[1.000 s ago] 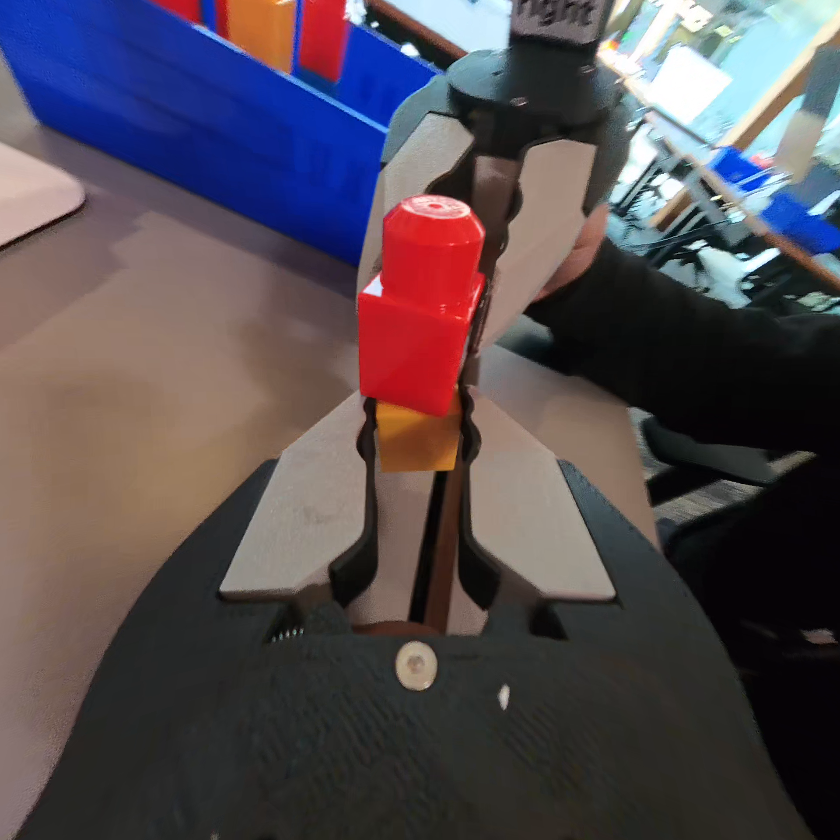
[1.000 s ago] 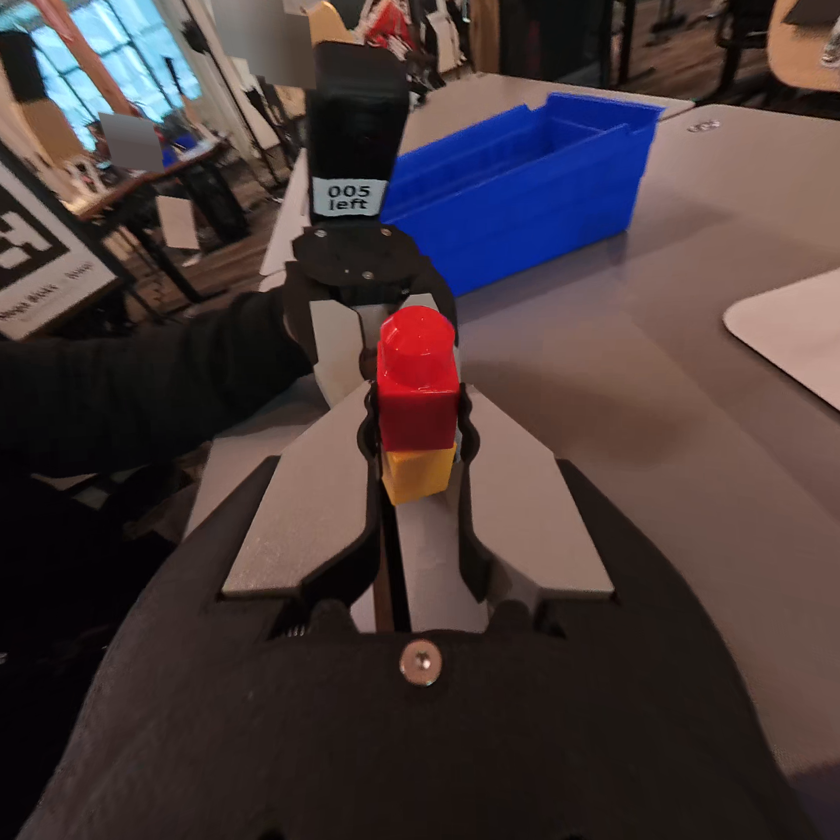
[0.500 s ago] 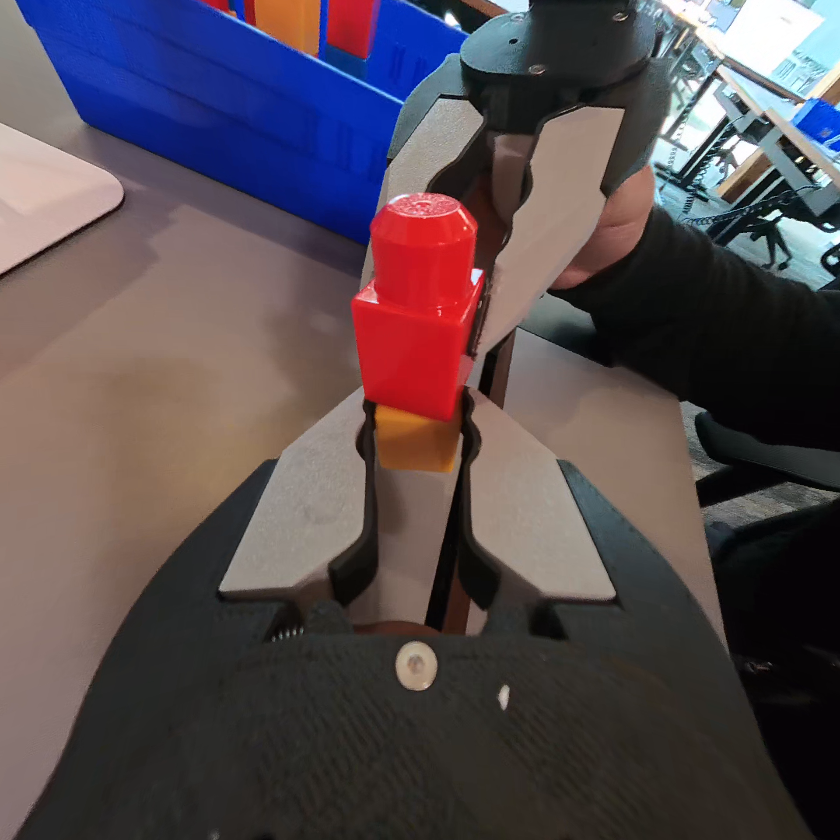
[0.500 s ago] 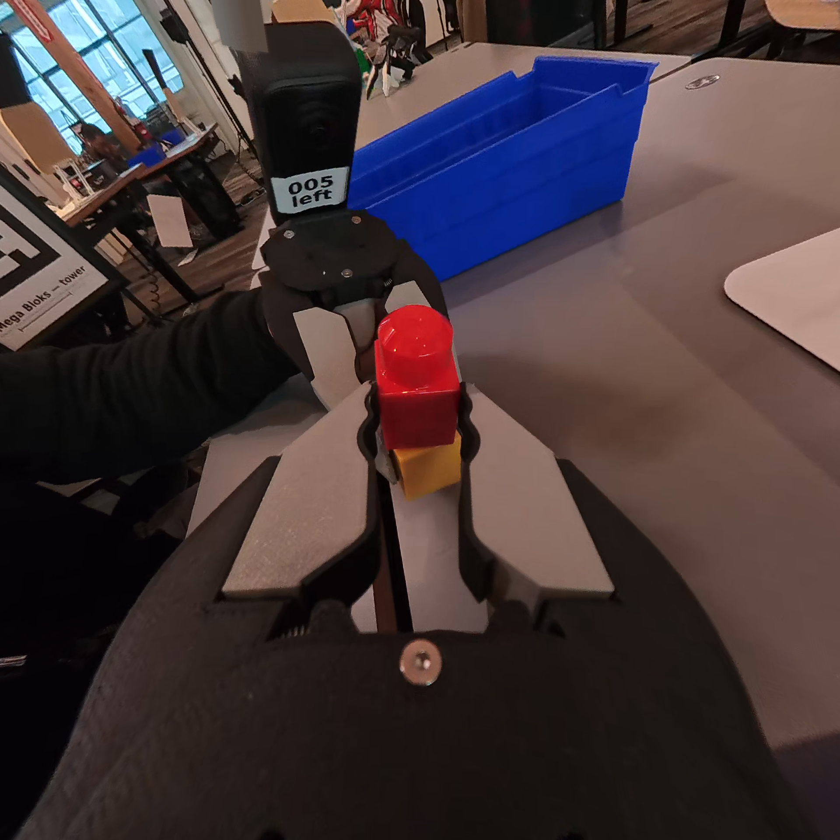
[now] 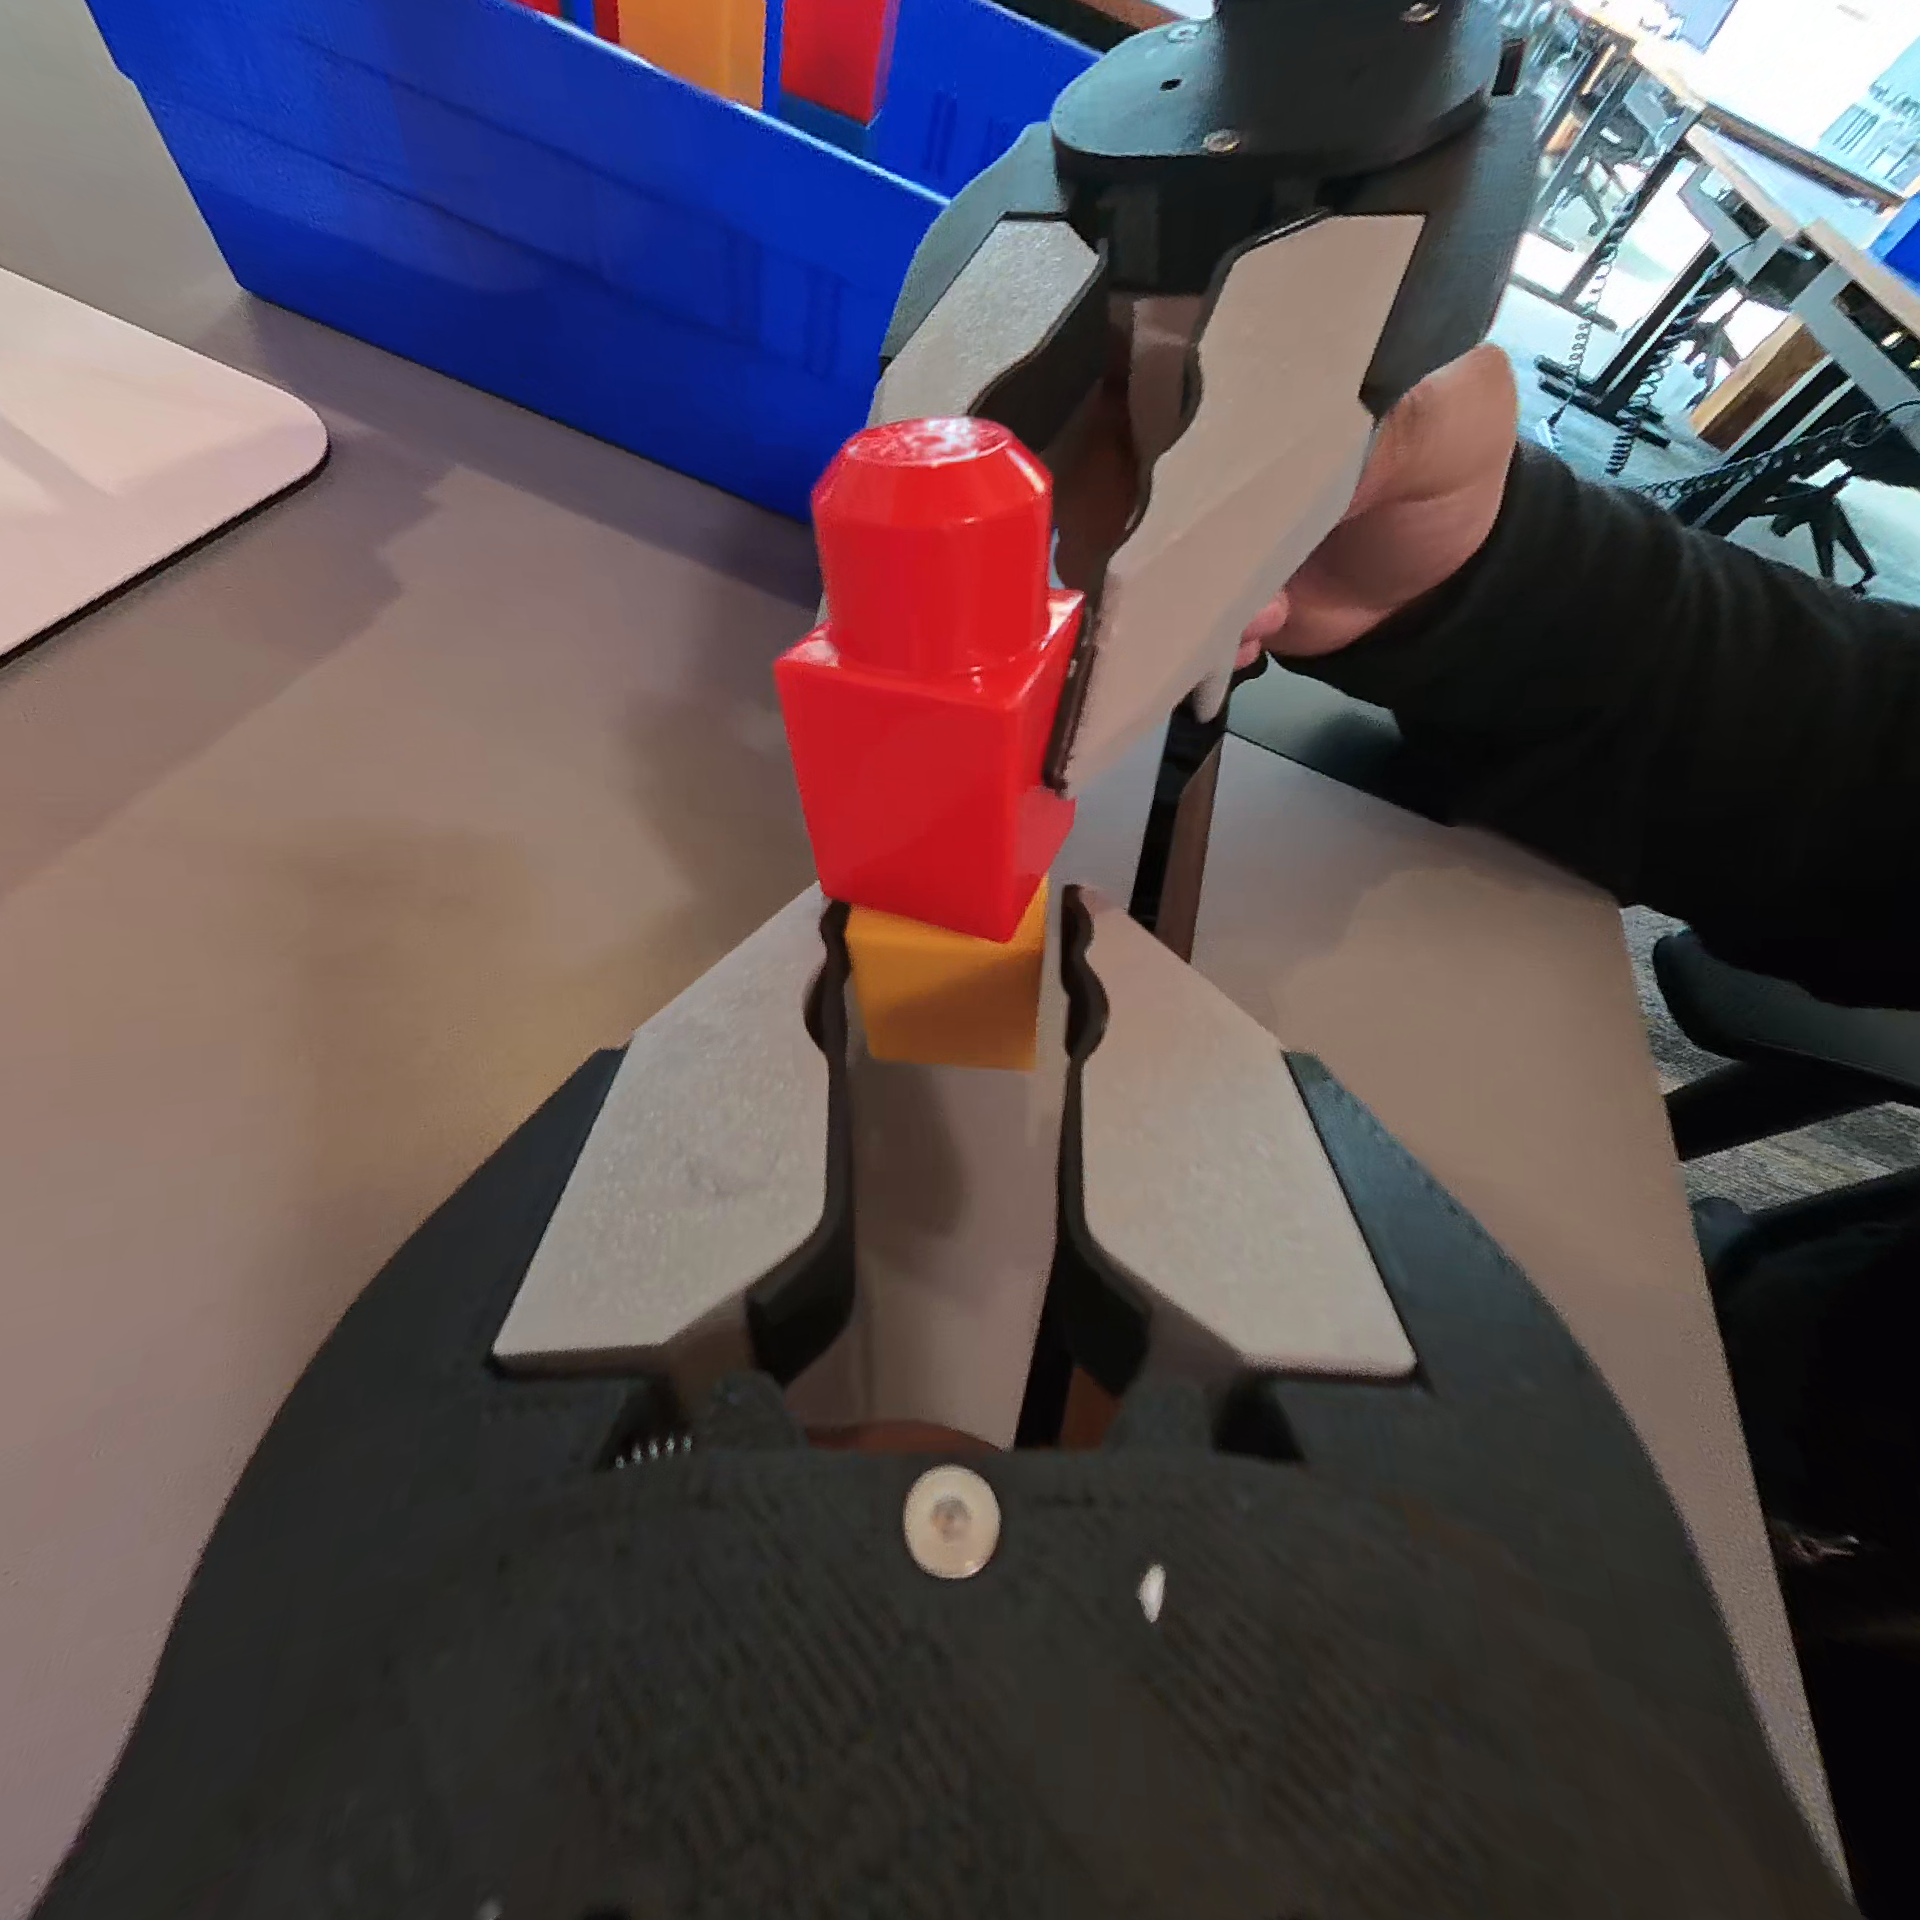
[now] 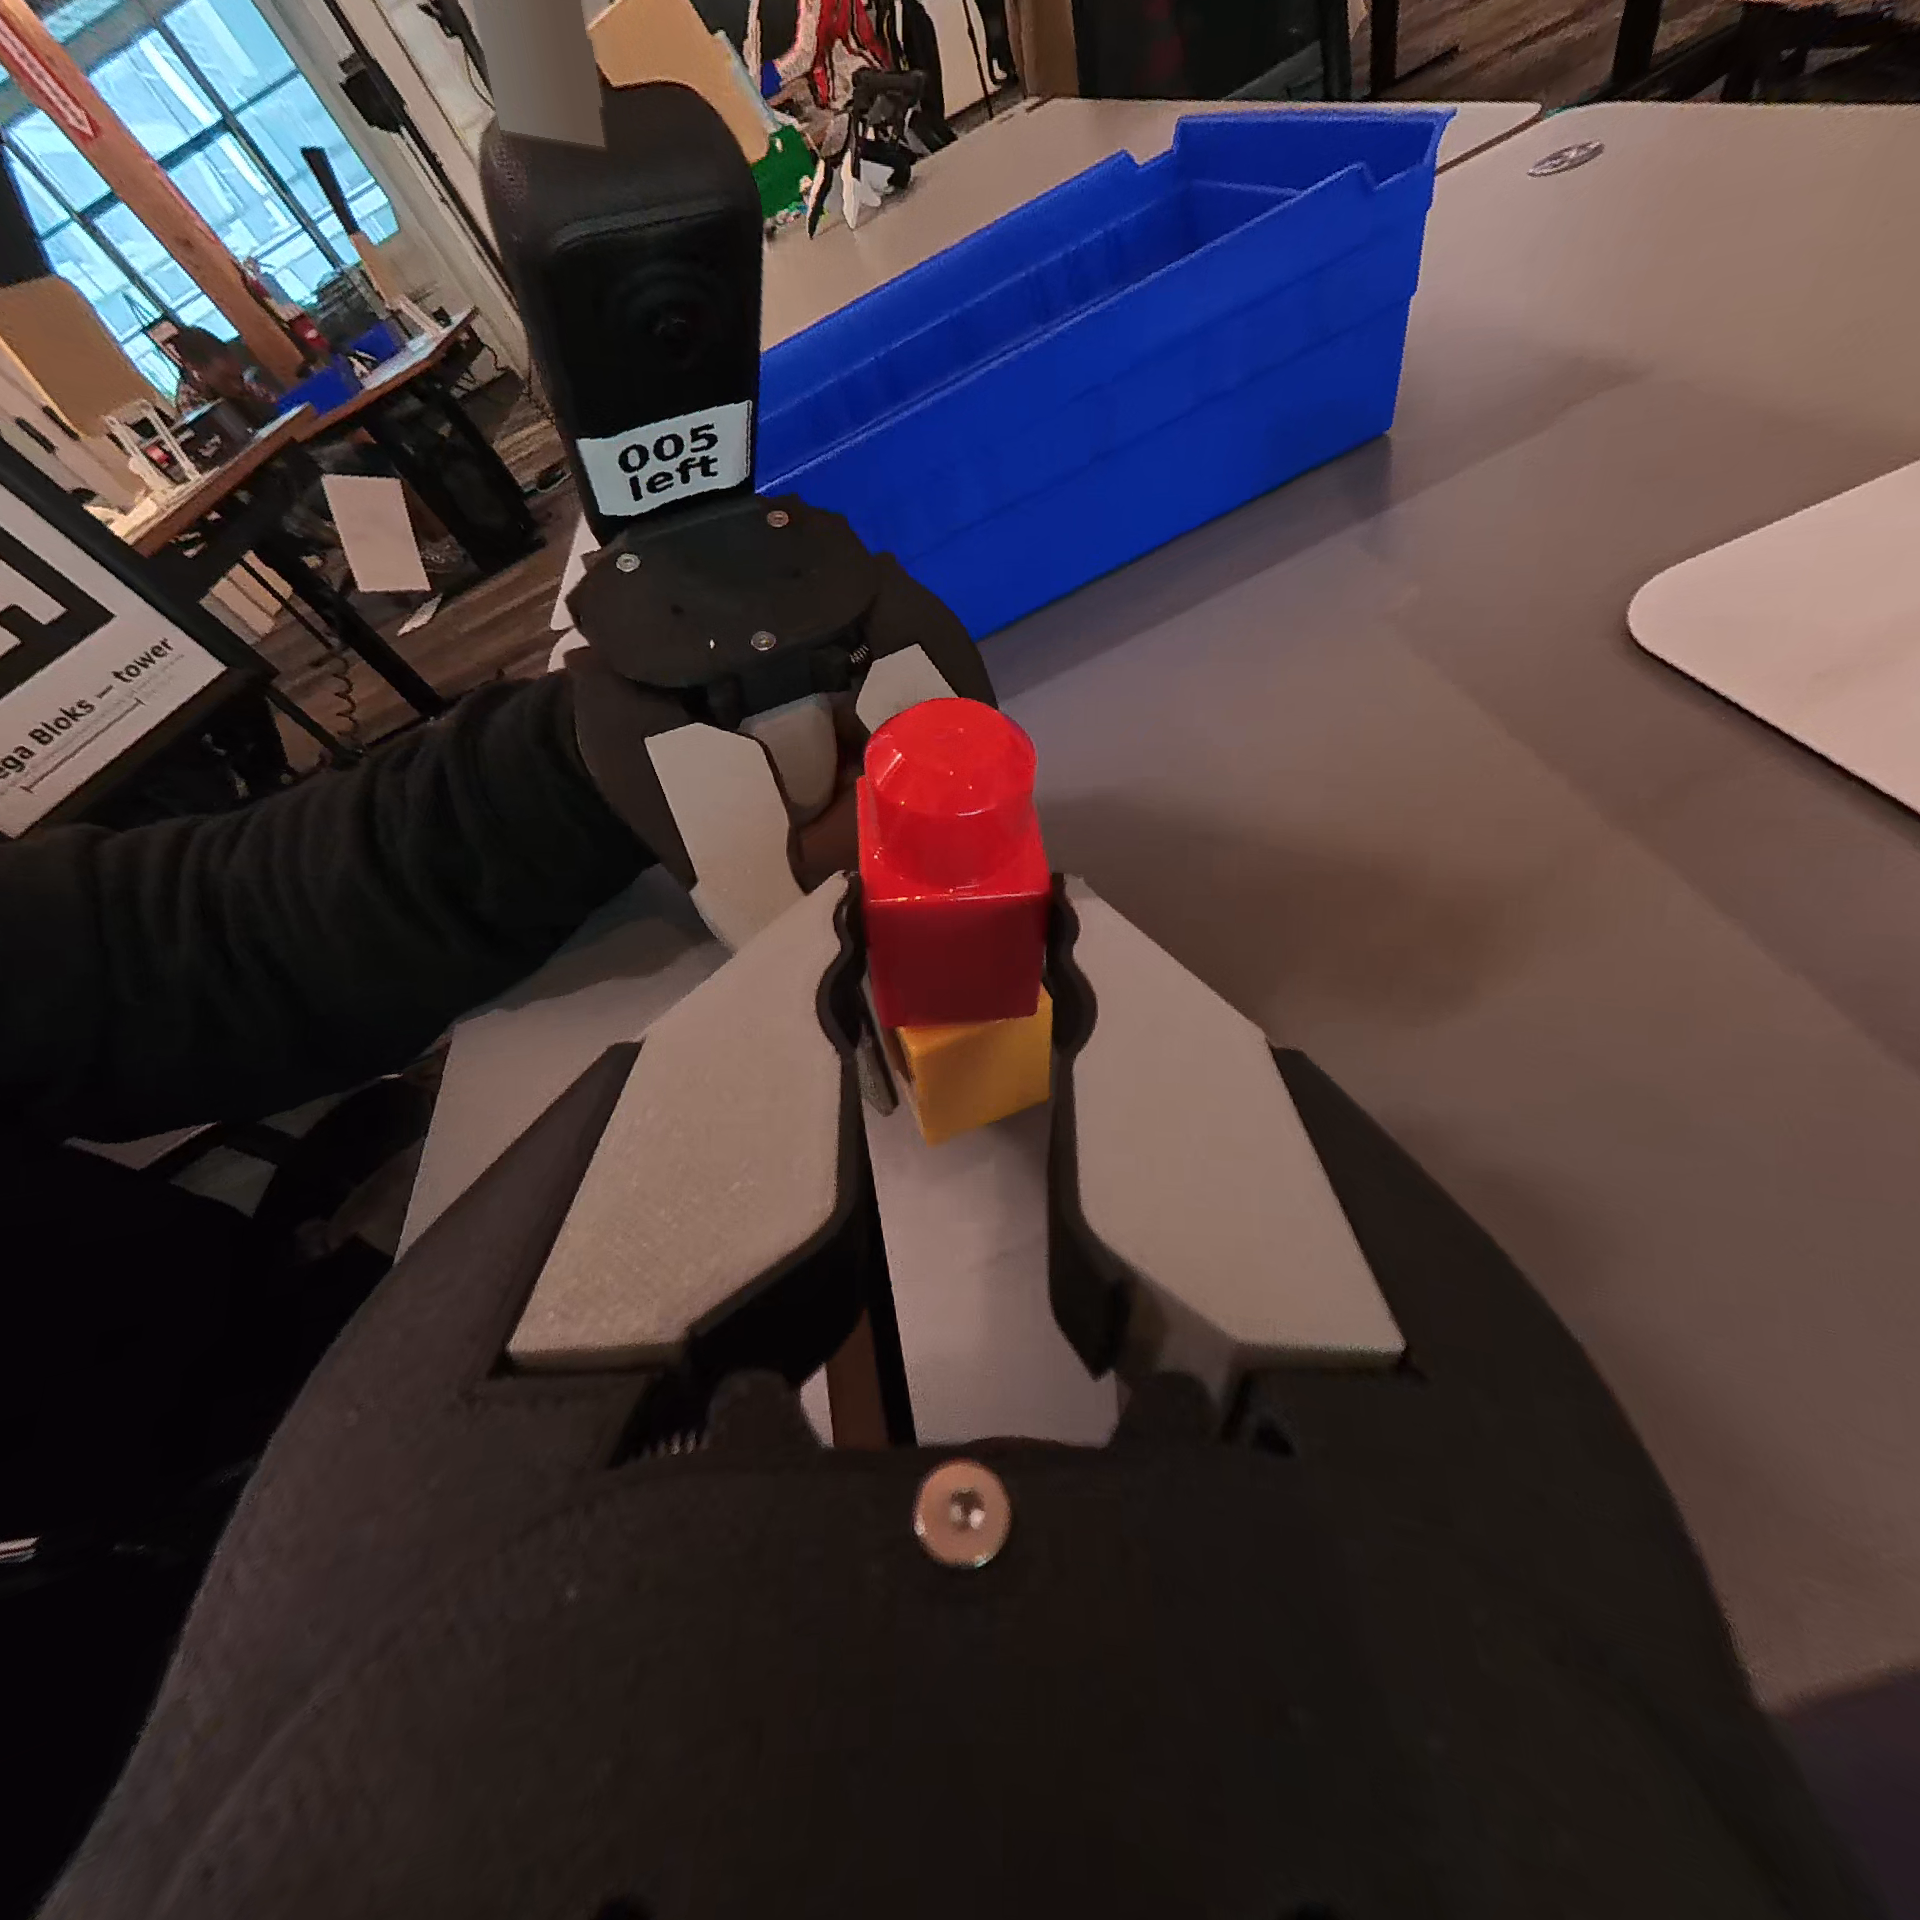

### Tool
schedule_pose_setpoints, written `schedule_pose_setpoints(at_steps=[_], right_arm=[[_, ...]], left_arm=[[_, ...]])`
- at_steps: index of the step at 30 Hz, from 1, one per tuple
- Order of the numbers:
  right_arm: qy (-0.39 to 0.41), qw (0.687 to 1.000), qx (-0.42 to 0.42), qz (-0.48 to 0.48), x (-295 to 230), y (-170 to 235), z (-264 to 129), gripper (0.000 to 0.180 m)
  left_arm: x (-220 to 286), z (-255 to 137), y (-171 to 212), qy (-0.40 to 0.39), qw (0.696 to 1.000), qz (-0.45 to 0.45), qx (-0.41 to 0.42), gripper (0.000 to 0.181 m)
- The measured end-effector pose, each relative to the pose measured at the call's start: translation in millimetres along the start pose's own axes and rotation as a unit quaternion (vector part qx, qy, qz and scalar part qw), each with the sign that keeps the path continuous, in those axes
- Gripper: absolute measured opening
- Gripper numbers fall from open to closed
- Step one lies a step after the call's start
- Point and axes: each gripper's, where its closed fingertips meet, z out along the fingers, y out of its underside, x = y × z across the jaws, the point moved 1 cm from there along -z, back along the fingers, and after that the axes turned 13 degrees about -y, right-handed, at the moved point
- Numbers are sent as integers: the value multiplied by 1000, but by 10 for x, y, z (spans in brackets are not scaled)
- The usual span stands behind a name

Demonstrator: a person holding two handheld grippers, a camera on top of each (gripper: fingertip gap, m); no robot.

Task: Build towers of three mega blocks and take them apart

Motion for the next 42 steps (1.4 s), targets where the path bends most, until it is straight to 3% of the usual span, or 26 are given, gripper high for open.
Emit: schedule_pose_setpoints(at_steps=[14, 25, 35, 42], right_arm=[[-10, 1000, 23, 6, -16, -65, -59, 32], [-115, 993, 4, 29, -306, -46, -129, 32], [-44, 998, -23, 30, -125, 34, -107, 32], [-101, 994, -7, 30, -287, -21, -133, 32]], left_arm=[[18, 35, 88, 12, 1000, 0, -24, 34], [377, -164, 8, 159, 986, -51, -15, 34], [203, -5, 94, 76, 996, -30, -37, 34], [368, -130, 11, 149, 987, -52, -16, 34]])
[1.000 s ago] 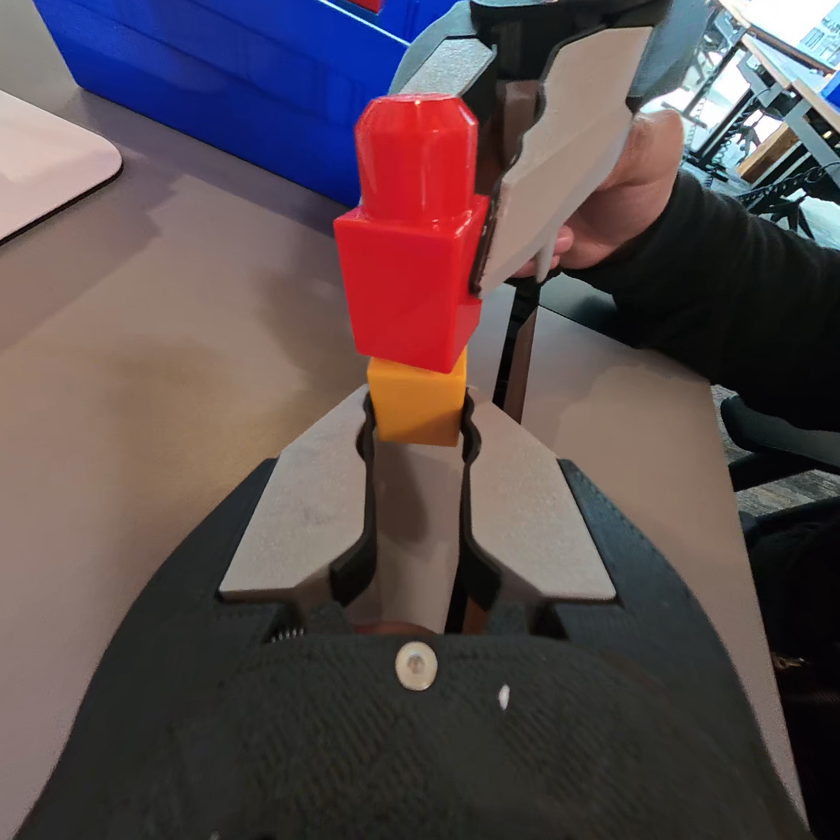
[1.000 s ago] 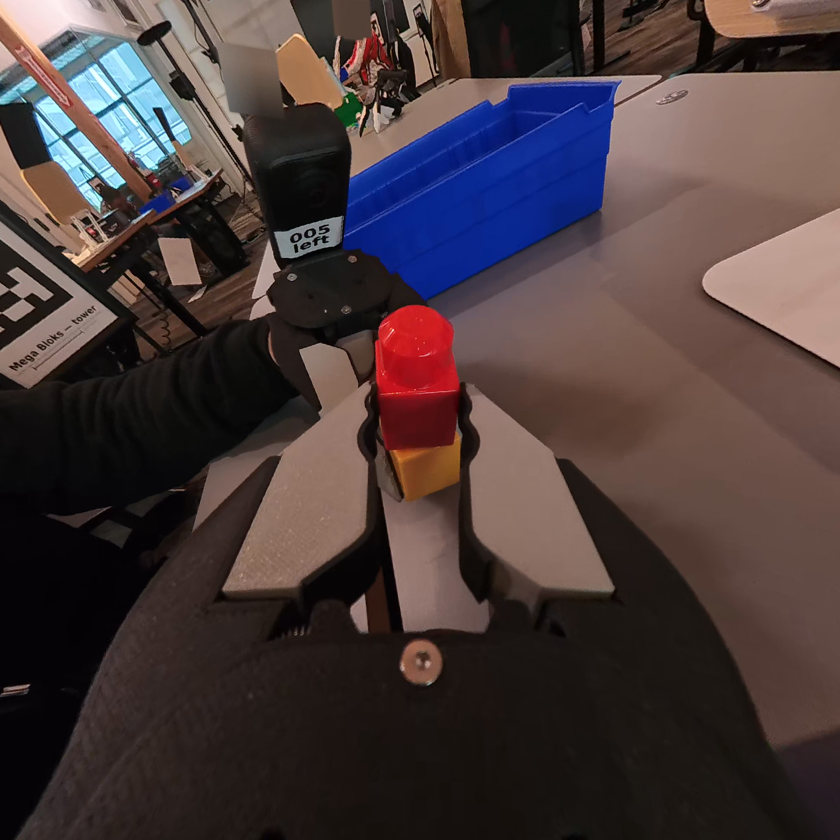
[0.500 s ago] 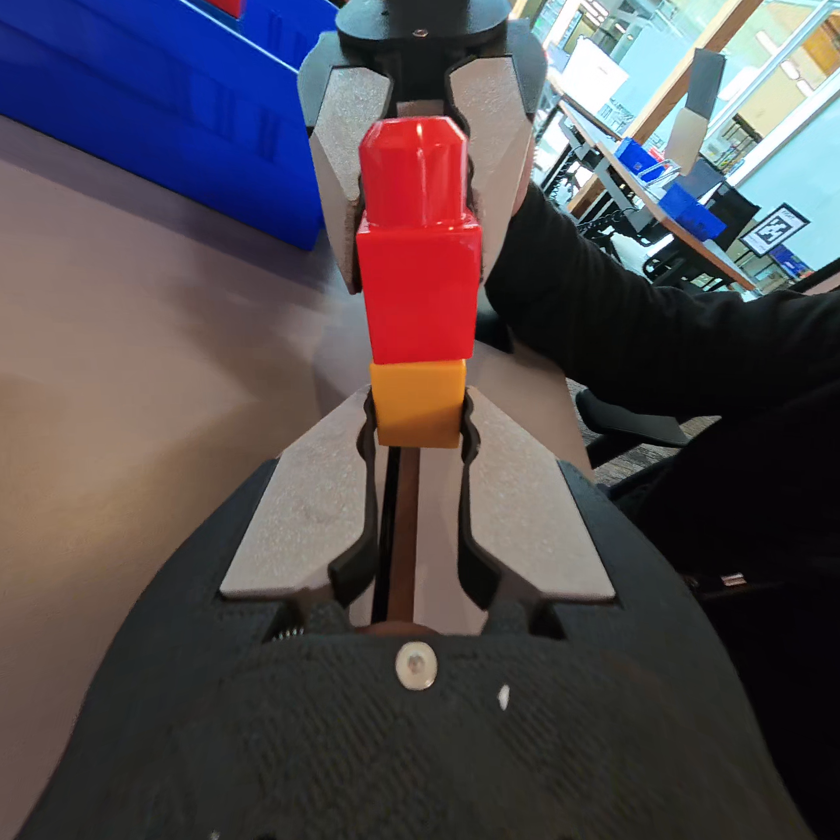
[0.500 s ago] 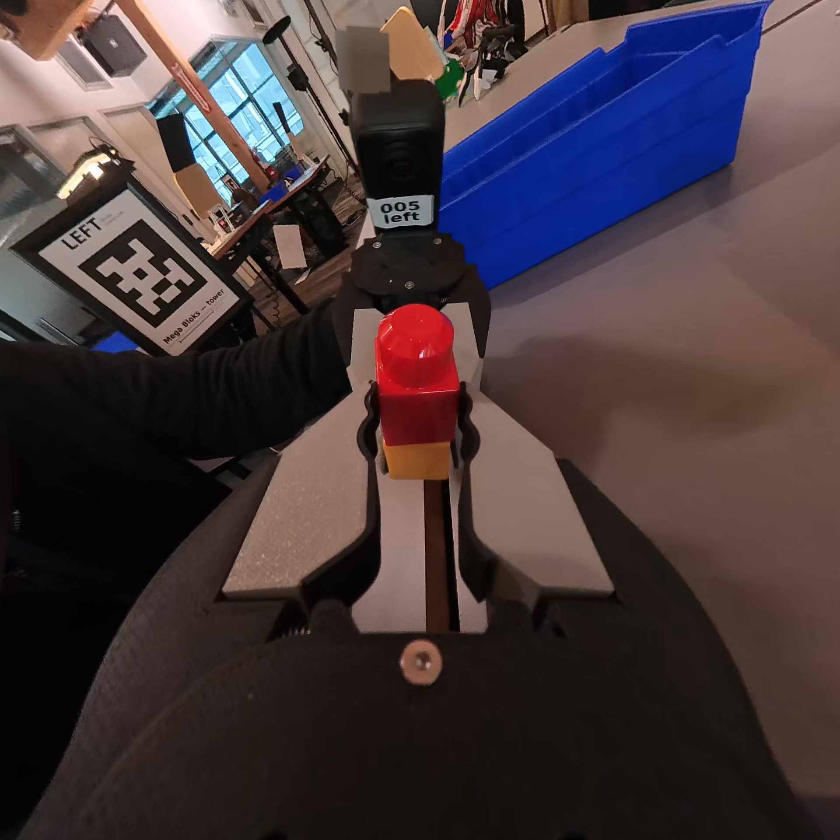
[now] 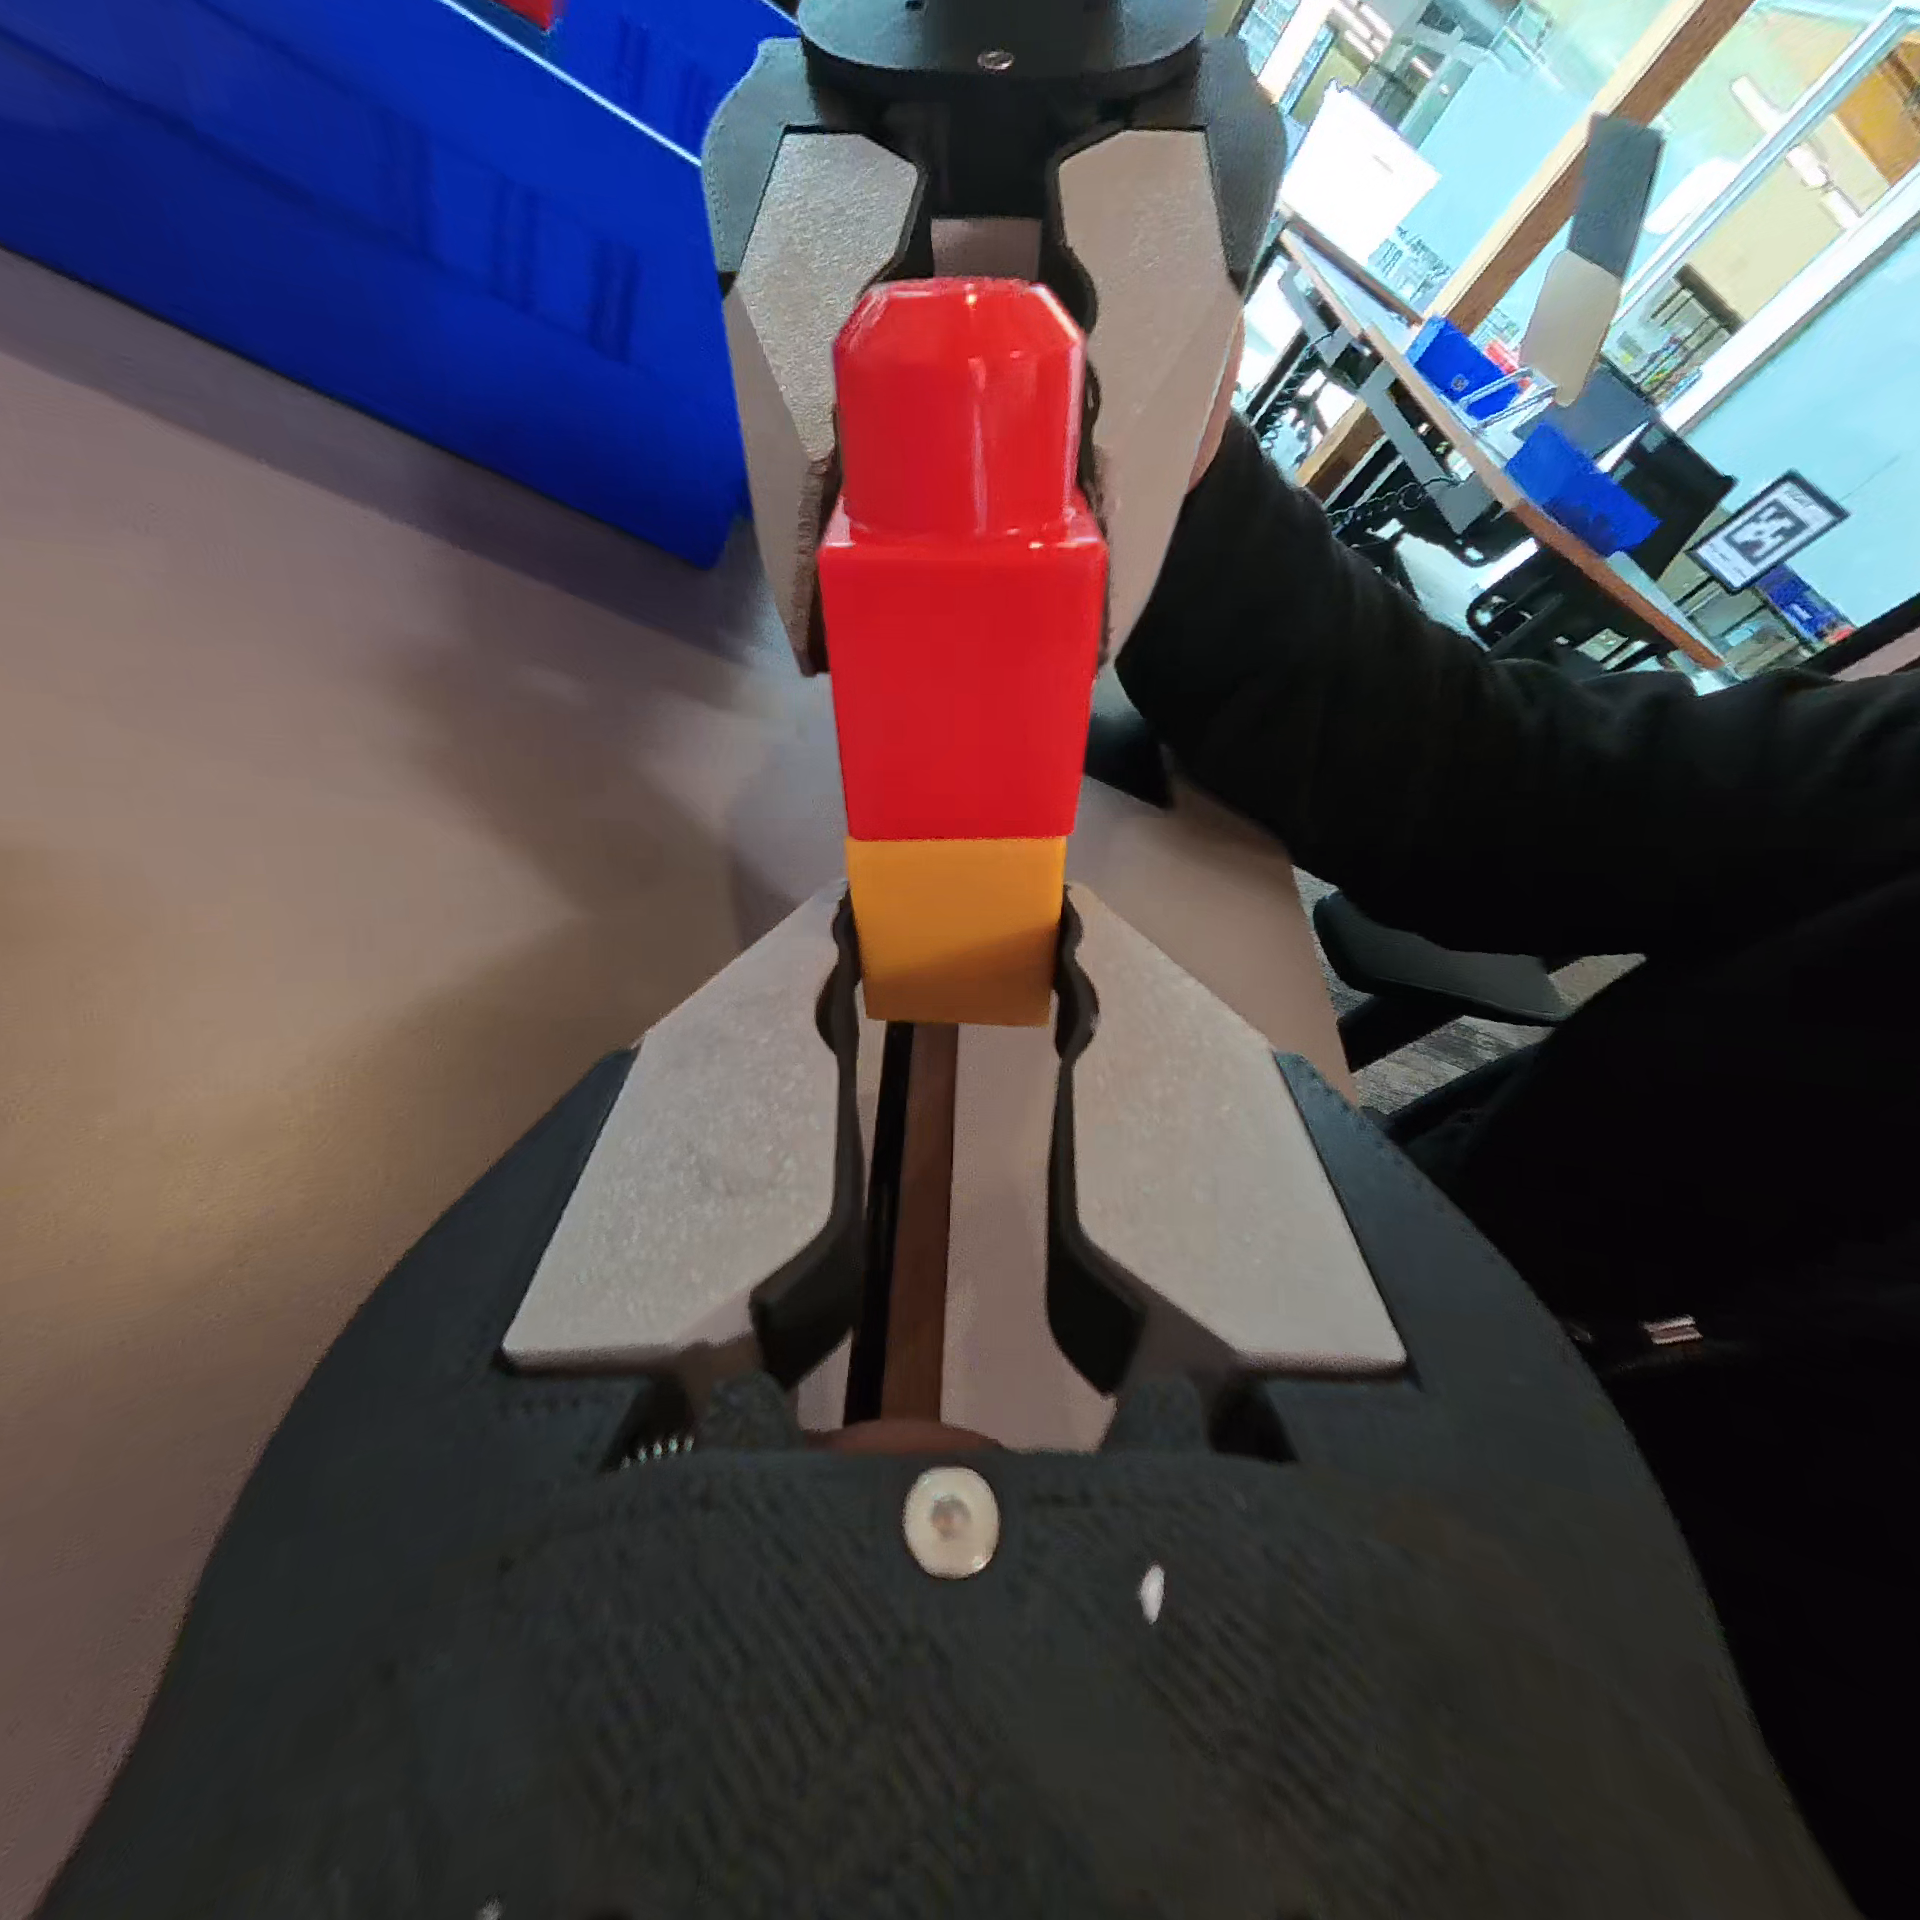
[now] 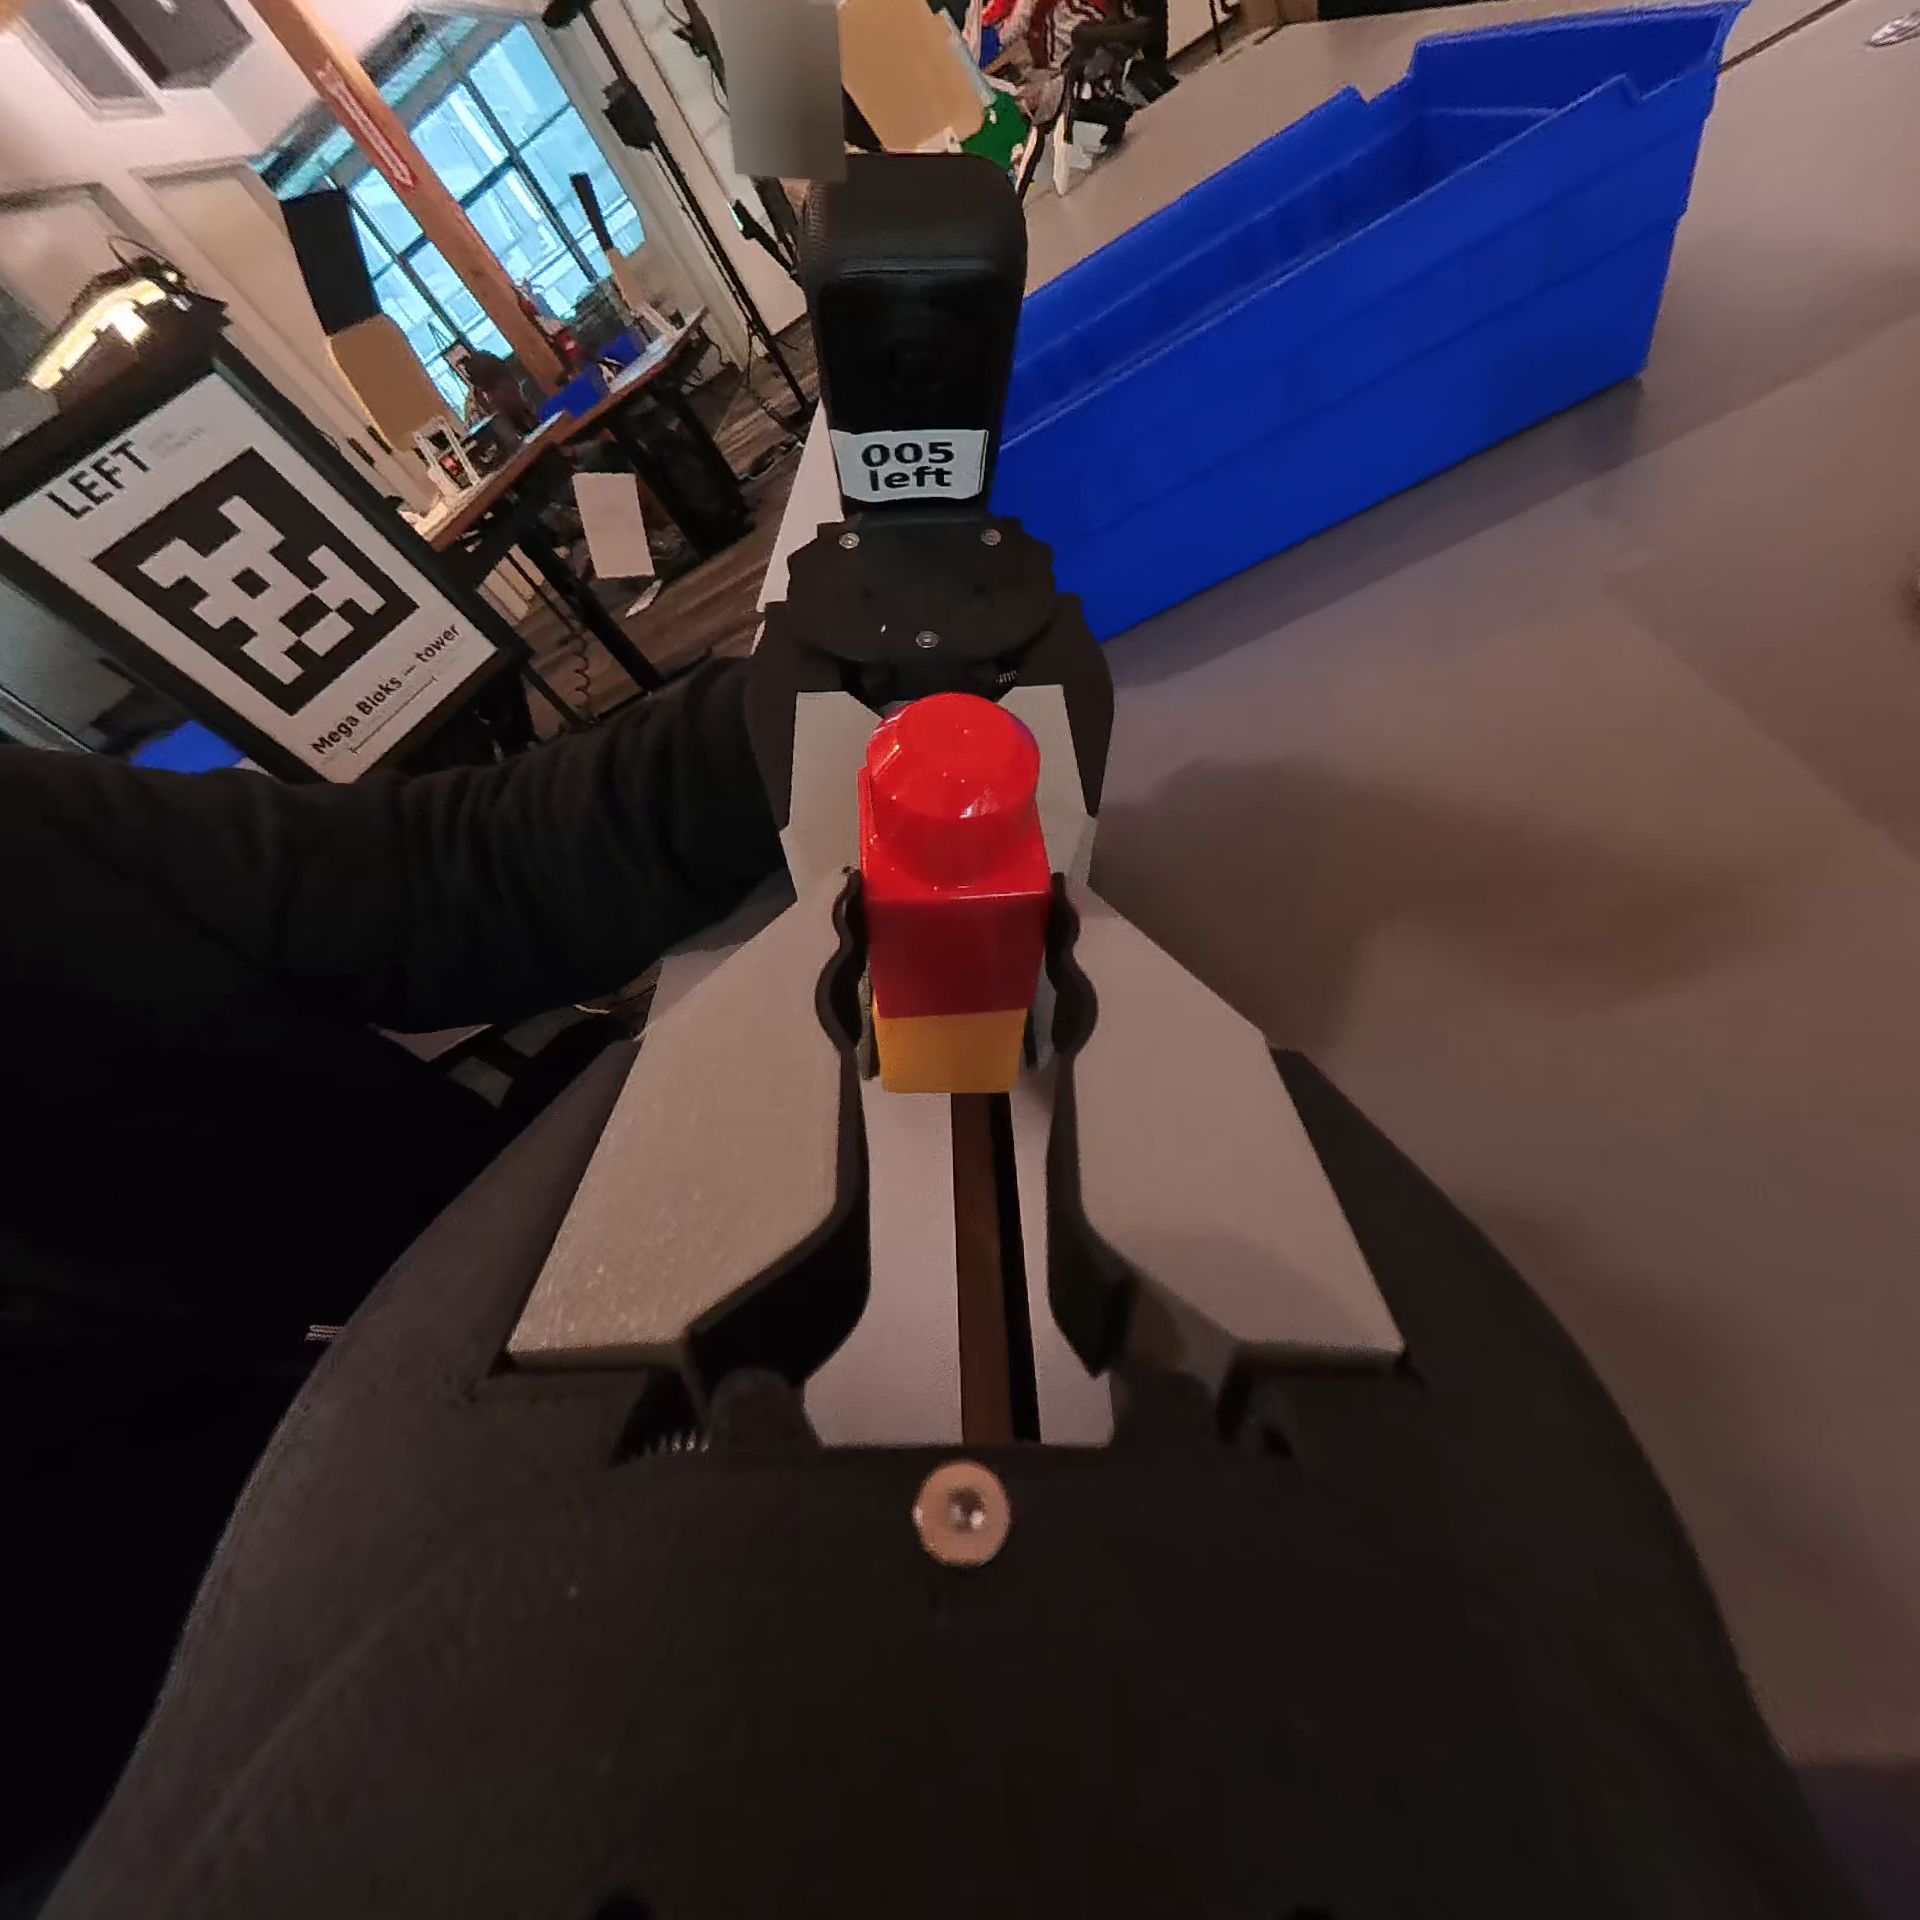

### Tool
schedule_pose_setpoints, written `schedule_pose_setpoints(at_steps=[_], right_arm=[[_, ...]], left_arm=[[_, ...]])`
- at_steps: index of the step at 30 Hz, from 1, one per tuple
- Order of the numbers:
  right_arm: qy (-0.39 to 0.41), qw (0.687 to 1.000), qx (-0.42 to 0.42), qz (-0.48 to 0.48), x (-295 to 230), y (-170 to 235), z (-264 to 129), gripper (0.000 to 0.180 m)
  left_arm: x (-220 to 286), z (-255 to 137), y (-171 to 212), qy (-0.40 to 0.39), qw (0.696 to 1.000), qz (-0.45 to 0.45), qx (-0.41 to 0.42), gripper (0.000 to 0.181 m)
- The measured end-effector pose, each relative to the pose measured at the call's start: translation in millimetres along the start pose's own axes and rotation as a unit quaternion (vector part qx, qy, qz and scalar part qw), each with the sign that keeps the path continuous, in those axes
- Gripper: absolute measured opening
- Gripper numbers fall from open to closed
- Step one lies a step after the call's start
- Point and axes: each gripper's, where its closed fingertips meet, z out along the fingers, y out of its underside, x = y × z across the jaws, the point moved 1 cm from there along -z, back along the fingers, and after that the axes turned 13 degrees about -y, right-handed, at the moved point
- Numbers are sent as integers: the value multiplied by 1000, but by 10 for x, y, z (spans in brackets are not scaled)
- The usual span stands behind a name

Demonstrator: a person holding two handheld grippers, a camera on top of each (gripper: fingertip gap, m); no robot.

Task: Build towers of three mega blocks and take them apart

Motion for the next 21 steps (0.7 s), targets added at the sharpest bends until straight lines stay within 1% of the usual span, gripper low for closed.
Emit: schedule_pose_setpoints(at_steps=[5, 10, 13, 16, 19, 20, 21], right_arm=[[3, 1000, 0, 3, 24, 10, 14, 32], [38, 999, -6, 5, 118, 29, 1, 32], [38, 999, -8, 6, 124, 33, 3, 32], [26, 1000, 12, 11, 124, 3, 6, 32], [-25, 998, 56, 31, 46, -81, 3, 33], [-34, 997, 67, 36, 39, -100, 3, 35], [-36, 996, 72, 37, 46, -107, 10, 42]], left_arm=[[-20, 28, 31, -7, 1000, 2, -7, 34], [-136, 42, 40, -42, 999, 1, -10, 34], [-142, 52, 50, -43, 999, 1, -12, 34], [-130, 48, 38, -35, 999, -4, -5, 34], [-75, -18, -62, -11, 1000, -11, 26, 34], [-77, -37, -88, -13, 999, -10, 34, 34], [-71, -47, -89, -13, 999, -7, 34, 35]])
